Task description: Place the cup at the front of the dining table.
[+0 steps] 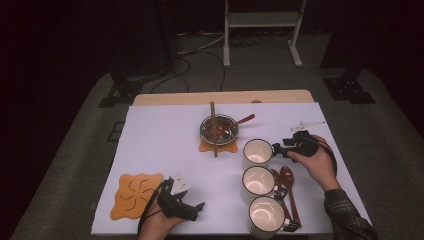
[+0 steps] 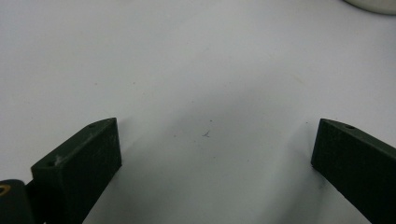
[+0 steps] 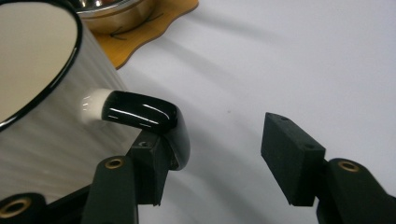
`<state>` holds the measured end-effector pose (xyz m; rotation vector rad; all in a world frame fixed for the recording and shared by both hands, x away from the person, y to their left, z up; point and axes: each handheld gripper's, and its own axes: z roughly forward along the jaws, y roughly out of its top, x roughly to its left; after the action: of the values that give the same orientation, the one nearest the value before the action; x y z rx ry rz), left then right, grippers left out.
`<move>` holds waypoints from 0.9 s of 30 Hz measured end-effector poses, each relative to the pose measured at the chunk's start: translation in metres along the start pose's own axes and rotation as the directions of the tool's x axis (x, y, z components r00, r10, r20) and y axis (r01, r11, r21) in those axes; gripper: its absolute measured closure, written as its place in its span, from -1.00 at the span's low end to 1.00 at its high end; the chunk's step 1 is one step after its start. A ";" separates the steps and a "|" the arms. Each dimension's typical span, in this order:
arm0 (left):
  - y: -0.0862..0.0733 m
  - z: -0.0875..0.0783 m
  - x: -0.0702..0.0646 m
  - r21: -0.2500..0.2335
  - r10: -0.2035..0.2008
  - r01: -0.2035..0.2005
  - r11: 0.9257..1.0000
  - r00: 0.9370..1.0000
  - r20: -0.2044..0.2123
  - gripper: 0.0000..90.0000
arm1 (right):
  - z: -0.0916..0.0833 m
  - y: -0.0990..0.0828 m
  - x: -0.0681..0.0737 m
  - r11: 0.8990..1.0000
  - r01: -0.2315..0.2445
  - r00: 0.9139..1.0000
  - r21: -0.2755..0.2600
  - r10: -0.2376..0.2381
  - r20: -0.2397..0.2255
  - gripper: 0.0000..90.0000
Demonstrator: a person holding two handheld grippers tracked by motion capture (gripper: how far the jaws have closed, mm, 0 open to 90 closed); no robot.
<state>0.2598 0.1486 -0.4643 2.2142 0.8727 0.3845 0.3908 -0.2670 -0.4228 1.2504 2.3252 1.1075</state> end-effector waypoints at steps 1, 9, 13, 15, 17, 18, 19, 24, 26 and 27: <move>0.000 0.000 0.000 0.000 0.000 0.000 1.000 1.000 0.000 -0.99 | 0.001 0.001 -0.001 1.000 -0.002 1.000 0.000 0.002 -0.001 -0.07; 0.000 0.000 0.000 0.000 0.000 0.000 1.000 1.000 0.000 -0.99 | -0.001 -0.001 0.001 1.000 -0.015 1.000 -0.017 0.015 -0.016 -0.04; 0.000 0.000 0.000 0.000 0.000 0.000 1.000 1.000 0.000 -0.99 | -0.003 -0.006 0.004 1.000 -0.011 0.999 -0.002 0.011 -0.031 -0.07; 0.000 0.000 0.000 -0.001 0.000 0.000 1.000 1.000 0.000 -0.99 | -0.003 -0.008 0.005 1.000 -0.012 0.999 -0.001 0.012 -0.031 -0.11; 0.000 0.000 0.000 -0.001 0.000 0.000 1.000 1.000 0.000 -0.99 | -0.003 -0.010 0.004 1.000 -0.015 1.000 -0.002 0.015 -0.026 -0.15; 0.000 0.000 0.000 -0.001 0.000 0.000 1.000 1.000 0.000 -0.99 | -0.003 -0.012 0.004 1.000 -0.018 0.999 -0.002 0.018 -0.026 -0.15; 0.000 0.000 0.000 -0.001 0.000 0.000 1.000 1.000 0.000 -0.99 | -0.003 -0.013 0.004 1.000 -0.017 0.999 -0.005 0.017 -0.027 -0.15; 0.000 0.000 0.000 -0.001 0.000 0.000 1.000 1.000 0.000 -0.99 | -0.002 -0.023 0.000 1.000 -0.026 0.999 -0.006 0.026 -0.038 -0.16; 0.000 0.000 0.000 -0.001 0.000 0.000 1.000 1.000 0.000 -0.99 | -0.002 -0.027 -0.001 1.000 -0.030 0.999 0.007 0.030 -0.039 -0.16; 0.000 0.000 0.000 0.000 0.000 0.000 1.000 1.000 0.000 -0.99 | -0.001 -0.028 -0.002 0.999 -0.036 0.999 0.007 0.037 -0.039 -0.17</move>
<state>0.2597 0.1486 -0.4644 2.2138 0.8726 0.3847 0.3751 -0.2784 -0.4426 1.2893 2.3447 1.1478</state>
